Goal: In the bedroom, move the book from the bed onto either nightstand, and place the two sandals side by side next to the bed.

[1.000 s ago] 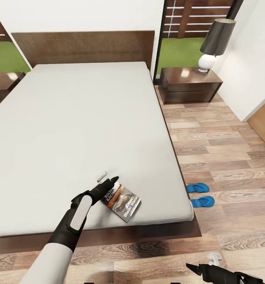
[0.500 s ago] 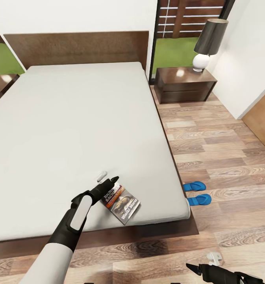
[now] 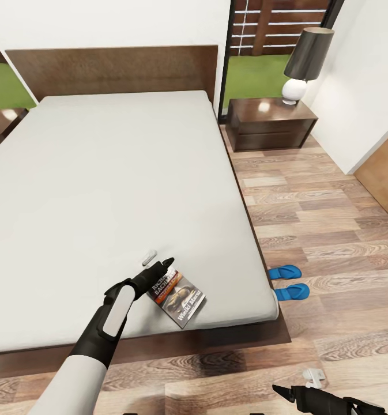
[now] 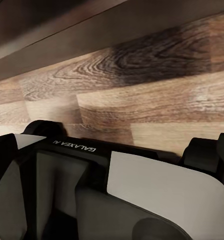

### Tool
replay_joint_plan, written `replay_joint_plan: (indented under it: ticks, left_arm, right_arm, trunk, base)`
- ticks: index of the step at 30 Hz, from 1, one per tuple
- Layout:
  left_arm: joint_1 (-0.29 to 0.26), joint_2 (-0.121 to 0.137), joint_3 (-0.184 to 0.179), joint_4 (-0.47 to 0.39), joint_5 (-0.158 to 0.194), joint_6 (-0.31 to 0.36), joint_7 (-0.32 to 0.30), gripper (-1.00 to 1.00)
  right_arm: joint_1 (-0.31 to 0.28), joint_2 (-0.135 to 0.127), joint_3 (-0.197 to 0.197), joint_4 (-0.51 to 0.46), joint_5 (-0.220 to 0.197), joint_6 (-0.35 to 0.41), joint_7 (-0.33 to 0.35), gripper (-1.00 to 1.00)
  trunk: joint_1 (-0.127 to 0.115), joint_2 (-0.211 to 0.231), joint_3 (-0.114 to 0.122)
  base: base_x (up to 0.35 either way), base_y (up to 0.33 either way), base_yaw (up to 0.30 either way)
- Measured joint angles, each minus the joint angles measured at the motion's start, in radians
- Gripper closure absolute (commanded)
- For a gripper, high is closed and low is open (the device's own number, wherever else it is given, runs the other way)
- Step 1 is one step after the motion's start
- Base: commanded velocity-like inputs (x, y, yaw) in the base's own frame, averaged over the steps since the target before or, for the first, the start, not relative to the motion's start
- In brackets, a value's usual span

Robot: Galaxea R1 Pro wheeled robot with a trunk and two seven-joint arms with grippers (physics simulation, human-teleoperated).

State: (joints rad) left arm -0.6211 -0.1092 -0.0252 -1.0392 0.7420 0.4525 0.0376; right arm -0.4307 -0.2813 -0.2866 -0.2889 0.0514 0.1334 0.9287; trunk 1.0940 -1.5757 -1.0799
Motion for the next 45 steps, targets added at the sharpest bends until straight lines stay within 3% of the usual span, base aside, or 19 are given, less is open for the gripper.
replay_joint_plan:
  ticks: [45]
  left_arm:
    - [0.0, -0.001, -0.001, 0.0, 0.0, 0.0, 0.0, -1.0]
  right_arm:
    - [0.0, 0.0, -0.001, 0.0, -0.001, 0.0, 0.0, -1.0]
  trunk:
    - [0.0, 0.0, 0.0]
  base:
    - [-0.032, 0.0, 0.0]
